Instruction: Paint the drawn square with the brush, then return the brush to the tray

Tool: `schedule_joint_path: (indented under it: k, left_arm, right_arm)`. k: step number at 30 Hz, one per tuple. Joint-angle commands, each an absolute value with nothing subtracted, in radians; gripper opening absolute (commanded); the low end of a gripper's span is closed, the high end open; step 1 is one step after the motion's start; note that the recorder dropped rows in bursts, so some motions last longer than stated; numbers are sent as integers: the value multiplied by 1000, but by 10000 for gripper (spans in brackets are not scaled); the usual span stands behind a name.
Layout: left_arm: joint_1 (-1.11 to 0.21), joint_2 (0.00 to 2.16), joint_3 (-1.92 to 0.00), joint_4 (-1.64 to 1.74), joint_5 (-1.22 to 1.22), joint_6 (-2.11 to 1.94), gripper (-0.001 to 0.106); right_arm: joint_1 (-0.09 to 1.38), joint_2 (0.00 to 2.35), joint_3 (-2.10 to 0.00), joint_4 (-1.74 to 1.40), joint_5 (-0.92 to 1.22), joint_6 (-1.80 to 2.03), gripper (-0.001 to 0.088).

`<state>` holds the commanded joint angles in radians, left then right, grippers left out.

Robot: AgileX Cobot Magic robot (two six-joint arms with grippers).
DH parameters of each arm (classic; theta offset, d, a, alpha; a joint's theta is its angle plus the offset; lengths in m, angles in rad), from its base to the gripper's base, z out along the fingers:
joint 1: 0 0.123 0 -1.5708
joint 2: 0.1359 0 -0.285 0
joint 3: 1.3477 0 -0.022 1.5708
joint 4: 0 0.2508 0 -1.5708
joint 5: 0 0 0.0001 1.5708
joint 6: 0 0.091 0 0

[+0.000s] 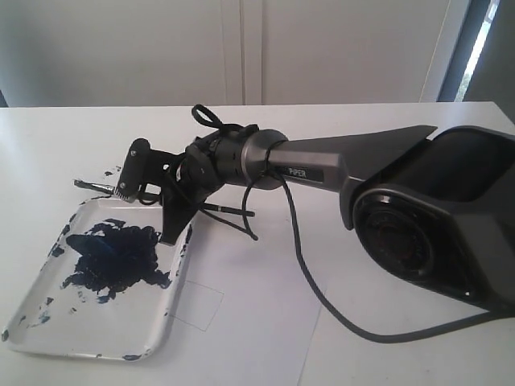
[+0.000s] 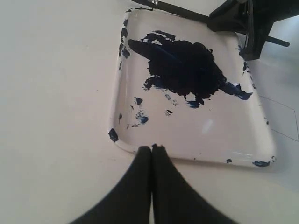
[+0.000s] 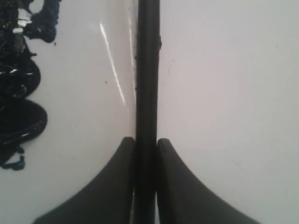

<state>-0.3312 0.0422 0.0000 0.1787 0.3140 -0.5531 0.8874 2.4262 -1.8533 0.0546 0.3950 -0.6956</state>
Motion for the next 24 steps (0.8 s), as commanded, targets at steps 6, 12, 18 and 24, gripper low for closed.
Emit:
schedule_joint_path:
  k: [6, 12, 18, 24]
  left_arm:
    - [-331, 42, 0, 179, 314, -553, 38]
    - [-331, 42, 0, 179, 314, -553, 38]
    - [-331, 42, 0, 179, 314, -553, 38]
    - [-331, 42, 0, 179, 314, -553, 38]
  right_arm:
    - [887, 2382, -1853, 55, 328, -624, 0]
    - [887, 2338, -1853, 55, 350, -624, 0]
    - [901, 2287, -1853, 44, 456, -637, 0]
    - [923, 2236, -1853, 0, 658, -681, 0]
